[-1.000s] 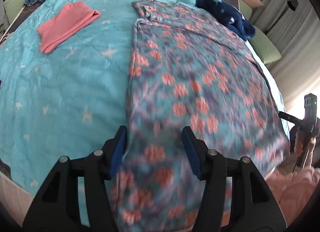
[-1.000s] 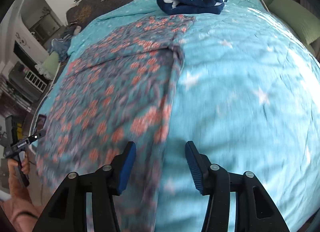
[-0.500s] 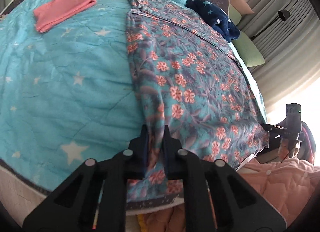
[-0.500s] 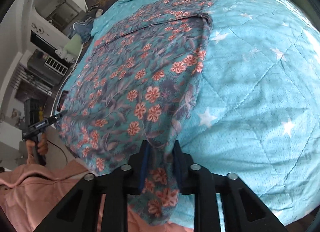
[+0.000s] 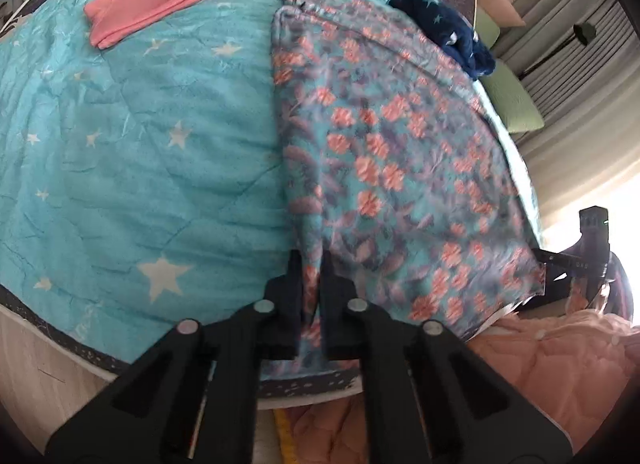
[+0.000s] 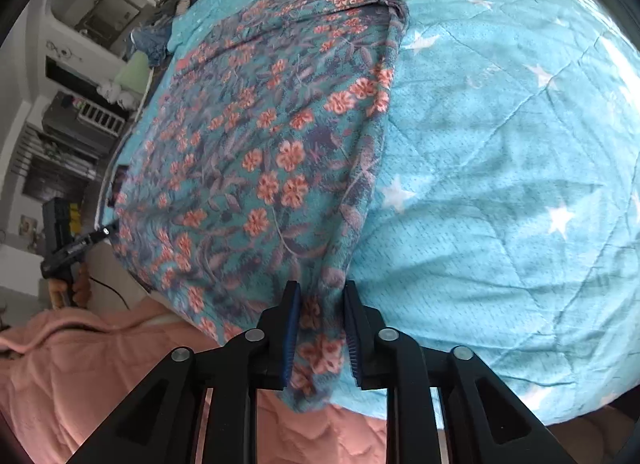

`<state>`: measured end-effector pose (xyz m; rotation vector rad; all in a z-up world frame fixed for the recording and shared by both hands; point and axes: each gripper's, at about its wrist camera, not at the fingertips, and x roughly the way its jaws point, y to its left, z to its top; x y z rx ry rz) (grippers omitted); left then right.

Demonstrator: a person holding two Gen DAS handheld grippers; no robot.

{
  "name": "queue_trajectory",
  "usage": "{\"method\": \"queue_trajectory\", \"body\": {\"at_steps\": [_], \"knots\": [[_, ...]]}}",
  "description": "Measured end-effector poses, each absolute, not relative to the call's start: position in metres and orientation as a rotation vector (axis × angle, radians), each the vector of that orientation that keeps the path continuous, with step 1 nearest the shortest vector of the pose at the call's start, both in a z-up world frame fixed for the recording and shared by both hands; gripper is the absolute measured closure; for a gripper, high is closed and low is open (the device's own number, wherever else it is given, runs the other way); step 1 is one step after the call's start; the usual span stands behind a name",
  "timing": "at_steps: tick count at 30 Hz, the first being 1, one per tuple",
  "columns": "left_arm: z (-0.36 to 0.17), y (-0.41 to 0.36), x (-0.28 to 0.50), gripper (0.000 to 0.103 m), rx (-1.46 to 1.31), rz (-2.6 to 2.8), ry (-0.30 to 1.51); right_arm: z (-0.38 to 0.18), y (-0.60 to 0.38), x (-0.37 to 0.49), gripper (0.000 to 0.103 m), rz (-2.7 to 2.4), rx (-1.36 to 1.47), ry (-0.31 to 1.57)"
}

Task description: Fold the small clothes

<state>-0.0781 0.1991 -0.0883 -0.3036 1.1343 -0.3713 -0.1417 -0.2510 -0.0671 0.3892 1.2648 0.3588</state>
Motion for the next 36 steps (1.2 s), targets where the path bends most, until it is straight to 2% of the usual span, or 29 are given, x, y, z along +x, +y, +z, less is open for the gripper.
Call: {"method": "queue_trajectory", "body": {"at_steps": [4,8,15,20,22,24,30,32,36], "knots": [[-0.064,0.197,-0.067,0.096,-0.308,-0.406,1.067,-0.053,-0.270,-0.131,0.099,0.364,0.589,1.175],[-0.038,0.194,-0.035,0.096,-0.306,-0.459,0.982,-0.033,-0.286,-0.109,0.099,0.383,0.652,1.083],[0.005,0.190,0.068,0.096,-0.347,-0.451,0.843,0.001,-0.306,-0.023,0.099,0.381,0.658,0.938],[-0.004,0.180,0.154,0.096,-0.433,-0.392,0.854,-0.010,-0.325,0.060,0.096,0.217,0.714,0.898],[-0.025,0.173,0.179,0.089,-0.415,-0.343,0.930,-0.028,-0.332,0.087,0.091,0.096,0.728,0.938],[-0.045,0.172,0.186,0.081,-0.393,-0.278,0.990,-0.043,-0.333,0.096,0.077,0.025,0.710,1.000],[-0.051,0.185,0.154,0.070,-0.318,-0.219,0.967,-0.045,-0.319,0.065,0.075,0.011,0.479,1.008],[-0.045,0.187,0.142,0.061,-0.274,-0.206,0.930,-0.034,-0.310,0.043,0.075,-0.014,0.342,0.969],[-0.037,0.175,0.125,0.058,-0.152,-0.228,0.911,-0.025,-0.275,0.029,0.075,0.024,0.041,0.944]]}}
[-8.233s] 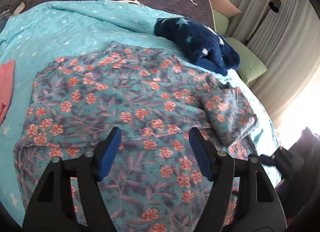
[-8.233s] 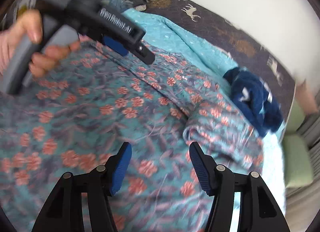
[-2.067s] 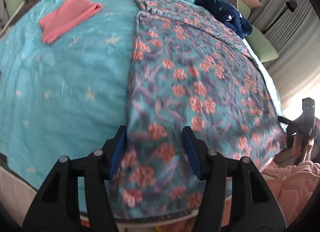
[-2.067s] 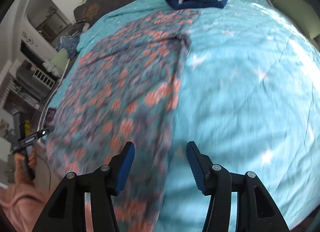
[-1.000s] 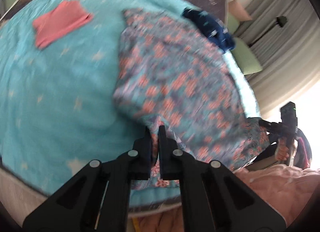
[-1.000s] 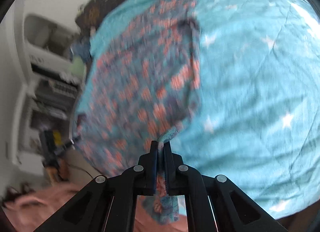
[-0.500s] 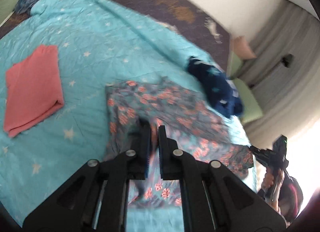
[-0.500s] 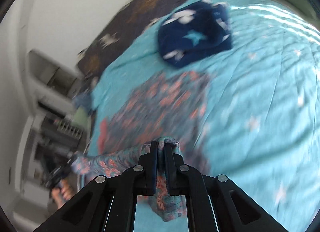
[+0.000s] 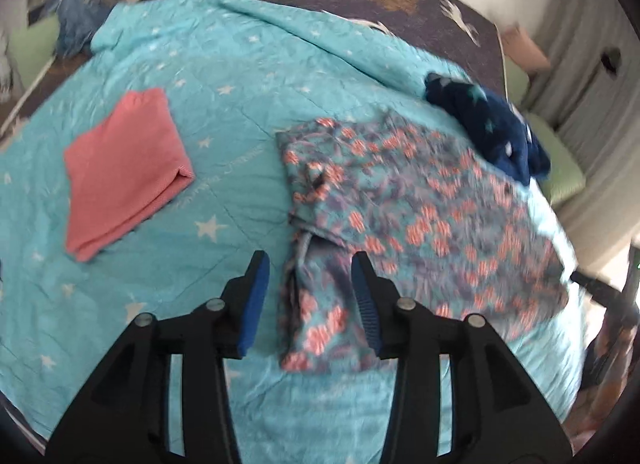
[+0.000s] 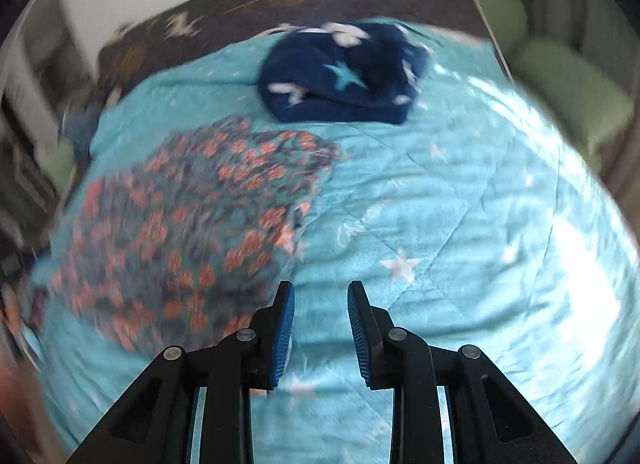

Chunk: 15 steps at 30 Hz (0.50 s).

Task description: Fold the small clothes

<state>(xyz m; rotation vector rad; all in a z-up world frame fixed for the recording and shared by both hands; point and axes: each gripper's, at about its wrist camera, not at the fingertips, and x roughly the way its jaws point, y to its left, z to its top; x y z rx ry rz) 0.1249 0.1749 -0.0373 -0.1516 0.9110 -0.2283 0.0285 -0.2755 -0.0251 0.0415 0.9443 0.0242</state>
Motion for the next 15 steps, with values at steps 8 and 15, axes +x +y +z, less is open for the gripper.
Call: {"method": "queue_trajectory", "body": {"at_steps": [8,15], "knots": [[-0.062,0.138,0.132,0.057,0.093,-0.199,0.968,-0.044,-0.231,0.040,0.057,0.034,-0.176,0.974],[-0.062,0.137,0.185,0.056,0.086,-0.141,0.977,-0.054,-0.230,0.077,0.052,-0.064,-0.270,0.966]]}}
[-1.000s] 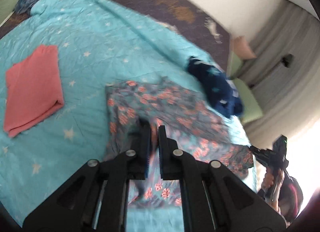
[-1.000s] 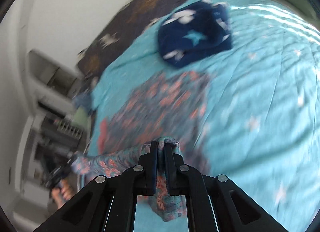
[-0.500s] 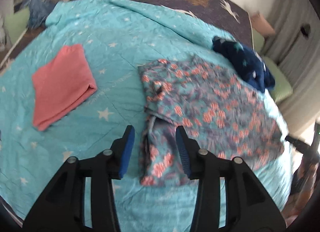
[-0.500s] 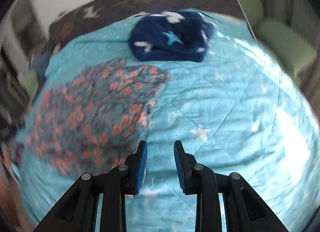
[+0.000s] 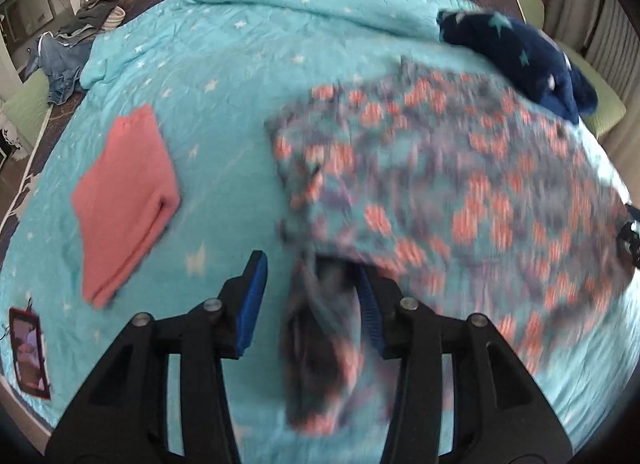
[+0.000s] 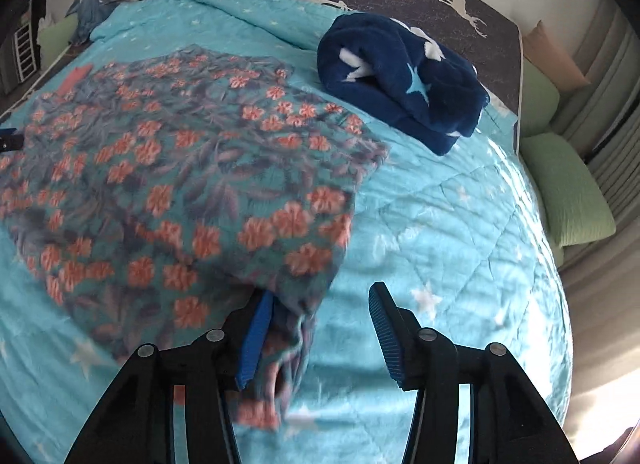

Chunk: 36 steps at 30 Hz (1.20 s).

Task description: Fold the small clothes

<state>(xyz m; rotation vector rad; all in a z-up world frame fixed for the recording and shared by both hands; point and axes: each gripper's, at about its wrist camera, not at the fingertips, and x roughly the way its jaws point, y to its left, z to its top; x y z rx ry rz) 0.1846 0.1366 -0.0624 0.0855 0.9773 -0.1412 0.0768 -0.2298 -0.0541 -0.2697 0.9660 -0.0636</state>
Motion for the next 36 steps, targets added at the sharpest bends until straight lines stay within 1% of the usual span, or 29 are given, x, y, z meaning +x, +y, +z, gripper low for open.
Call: {"method": "queue_trajectory", "body": {"at_steps": [3,4,6,7,8,9,14,17,20,22,24,28,31,32,33,34,36], "knots": [[-0.048,0.137,0.204,0.056,0.043,-0.103,0.933,-0.038,-0.238,0.098,0.052,-0.091,-0.178,0.907],[-0.044,0.142,0.207,0.056,-0.009,-0.109,0.924,-0.032,-0.245,0.104,0.052,-0.102,-0.118,0.891],[-0.041,0.150,0.205,0.056,-0.083,-0.138,0.911,-0.025,-0.256,0.108,0.050,-0.109,-0.027,0.884],[-0.041,0.154,0.202,0.054,-0.100,-0.147,0.908,-0.024,-0.263,0.108,0.049,-0.104,0.008,0.888],[-0.043,0.154,0.200,0.048,-0.104,-0.147,0.908,-0.024,-0.266,0.107,0.049,-0.102,0.018,0.894],[-0.045,0.157,0.196,0.046,-0.105,-0.140,0.907,-0.026,-0.270,0.105,0.048,-0.101,0.019,0.901],[-0.060,0.160,0.186,0.045,-0.035,-0.127,0.934,-0.044,-0.280,0.094,0.048,-0.083,0.019,0.964],[-0.066,0.148,0.184,0.045,0.075,-0.146,0.941,-0.051,-0.274,0.090,0.048,-0.047,-0.041,0.976],[-0.065,0.131,0.183,0.045,0.178,-0.196,0.928,-0.048,-0.256,0.090,0.047,-0.004,-0.182,0.954],[-0.062,0.119,0.185,0.044,0.234,-0.247,0.919,-0.044,-0.242,0.094,0.043,0.053,-0.287,0.939],[-0.059,0.108,0.190,0.043,0.287,-0.291,0.914,-0.040,-0.230,0.103,0.034,0.135,-0.368,0.937],[-0.055,0.088,0.210,0.041,0.335,-0.364,0.918,-0.038,-0.224,0.132,0.033,0.229,-0.389,0.993],[-0.057,0.090,0.240,0.041,0.233,-0.335,0.946,-0.041,-0.232,0.163,0.033,0.244,-0.301,1.037],[-0.058,0.097,0.251,0.041,0.176,-0.301,0.957,-0.041,-0.238,0.172,0.037,0.236,-0.244,1.042],[-0.059,0.106,0.261,0.041,0.107,-0.256,0.966,-0.042,-0.251,0.184,0.042,0.195,-0.142,1.049],[-0.061,0.119,0.271,0.041,0.014,-0.205,0.977,-0.044,-0.263,0.192,0.044,0.161,-0.050,1.057],[-0.065,0.149,0.279,0.042,-0.177,-0.138,0.983,-0.048,-0.291,0.201,0.044,0.126,0.145,1.069]]}}
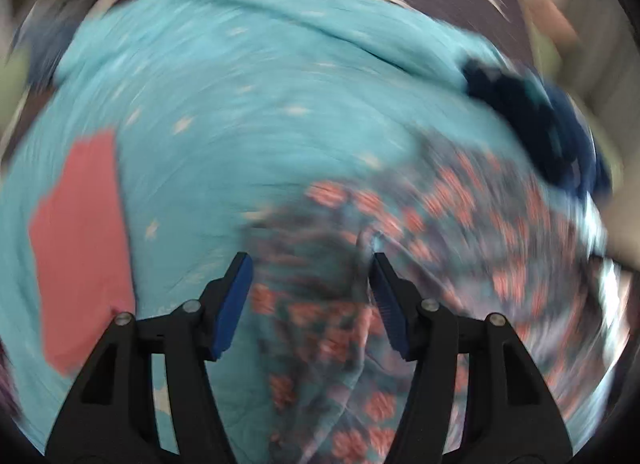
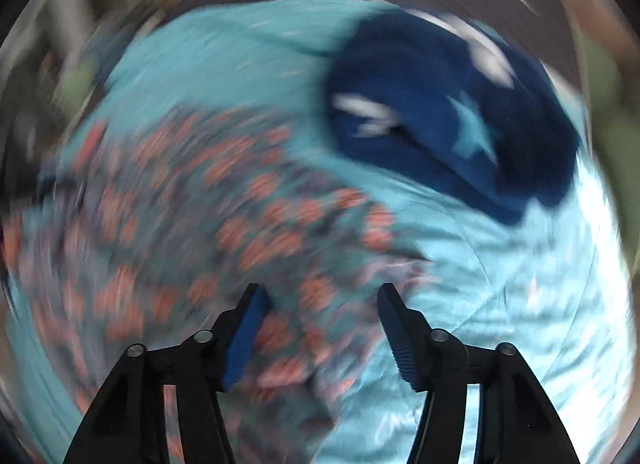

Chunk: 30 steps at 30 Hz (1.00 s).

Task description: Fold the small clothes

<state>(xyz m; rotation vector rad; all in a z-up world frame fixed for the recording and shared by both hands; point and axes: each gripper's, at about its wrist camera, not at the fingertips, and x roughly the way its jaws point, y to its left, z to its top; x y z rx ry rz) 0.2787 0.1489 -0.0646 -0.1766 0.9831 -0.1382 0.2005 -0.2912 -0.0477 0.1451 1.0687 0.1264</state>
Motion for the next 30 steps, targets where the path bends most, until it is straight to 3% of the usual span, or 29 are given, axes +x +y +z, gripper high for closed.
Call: {"method": "queue_trajectory", "body": {"at_steps": [3,17,18,19,21,22,30], "knots": [[-0.067,0.164,0.273,0.041,-0.257,-0.197,0.986,-0.055,-0.316,0.196,0.044,0.191,0.293,1.093],[-0.069,0.109,0.264,0.041,0.131,-0.416,1.024,-0.062,-0.280,0.197,0.044,0.434,0.130,1.157],[-0.070,0.107,0.269,0.041,0.122,-0.416,1.022,-0.062,-0.279,0.198,0.048,0.433,0.130,1.153],[-0.069,0.109,0.271,0.045,0.110,-0.418,1.019,-0.062,-0.279,0.199,0.054,0.426,0.127,1.144],[-0.068,0.108,0.277,0.071,0.080,-0.446,1.018,-0.062,-0.282,0.201,0.092,0.403,0.123,1.154],[-0.068,0.107,0.277,0.091,0.074,-0.460,1.023,-0.063,-0.284,0.202,0.095,0.403,0.137,1.157],[-0.034,0.126,0.266,0.095,-0.051,-0.472,0.845,-0.028,-0.311,0.190,0.098,0.386,0.263,0.982]]}}
